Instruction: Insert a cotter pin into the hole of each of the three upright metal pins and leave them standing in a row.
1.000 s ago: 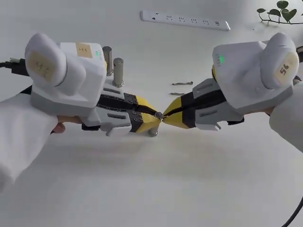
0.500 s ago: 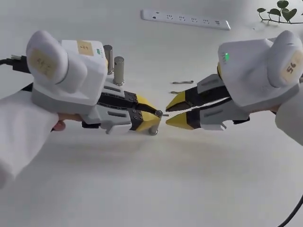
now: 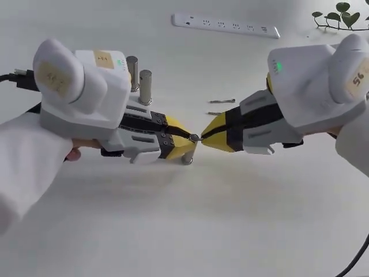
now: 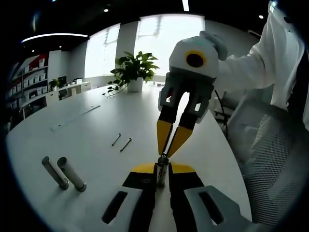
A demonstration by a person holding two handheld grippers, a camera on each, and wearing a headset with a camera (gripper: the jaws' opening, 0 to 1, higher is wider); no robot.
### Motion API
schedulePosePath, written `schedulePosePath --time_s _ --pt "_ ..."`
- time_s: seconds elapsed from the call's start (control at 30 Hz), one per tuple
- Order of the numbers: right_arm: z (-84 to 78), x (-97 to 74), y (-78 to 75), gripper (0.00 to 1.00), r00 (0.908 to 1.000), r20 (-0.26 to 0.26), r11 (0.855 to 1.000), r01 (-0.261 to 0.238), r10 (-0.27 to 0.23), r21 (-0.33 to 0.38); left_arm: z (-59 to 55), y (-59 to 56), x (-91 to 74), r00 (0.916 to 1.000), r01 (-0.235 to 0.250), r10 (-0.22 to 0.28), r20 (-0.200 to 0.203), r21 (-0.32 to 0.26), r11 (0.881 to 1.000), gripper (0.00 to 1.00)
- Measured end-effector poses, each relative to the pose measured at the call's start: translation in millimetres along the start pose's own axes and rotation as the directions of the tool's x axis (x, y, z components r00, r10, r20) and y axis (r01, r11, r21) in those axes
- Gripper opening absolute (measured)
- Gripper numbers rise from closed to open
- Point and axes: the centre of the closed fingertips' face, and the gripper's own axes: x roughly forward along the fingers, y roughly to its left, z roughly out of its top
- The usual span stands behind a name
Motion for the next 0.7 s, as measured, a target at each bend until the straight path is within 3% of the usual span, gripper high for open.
schedulePosePath --time_s 0.23,0.3,0.5,0.7 --pt "-0.1 1.4 2.4 0.0 1.0 -0.01 1.0 -0.002 0.002 -0.002 1.1 -3.0 1.1 1.0 0.008 -0.008 0.001 0.005 1.0 0.1" --pt "0.4 1.2 2.2 0.06 1.0 -0.009 1.0 0.003 -0.003 0.003 1.0 -3.6 0.9 1.0 0.008 -0.008 0.001 0.01 1.0 0.14" --pt "4.8 -0.1 -0.8 0.1 0.9997 0.016 0.999 0.015 -0.016 0.039 -2.3 -7.8 -4.0 0.9999 0.015 -0.015 -0.006 0.028 0.999 0.32" --pt "8.0 5.2 0.9 0.11 0.9998 0.016 0.999 0.005 -0.006 0.05 -8.3 -8.5 -10.0 1.0 -0.003 0.004 -0.006 0.037 0.999 0.59"
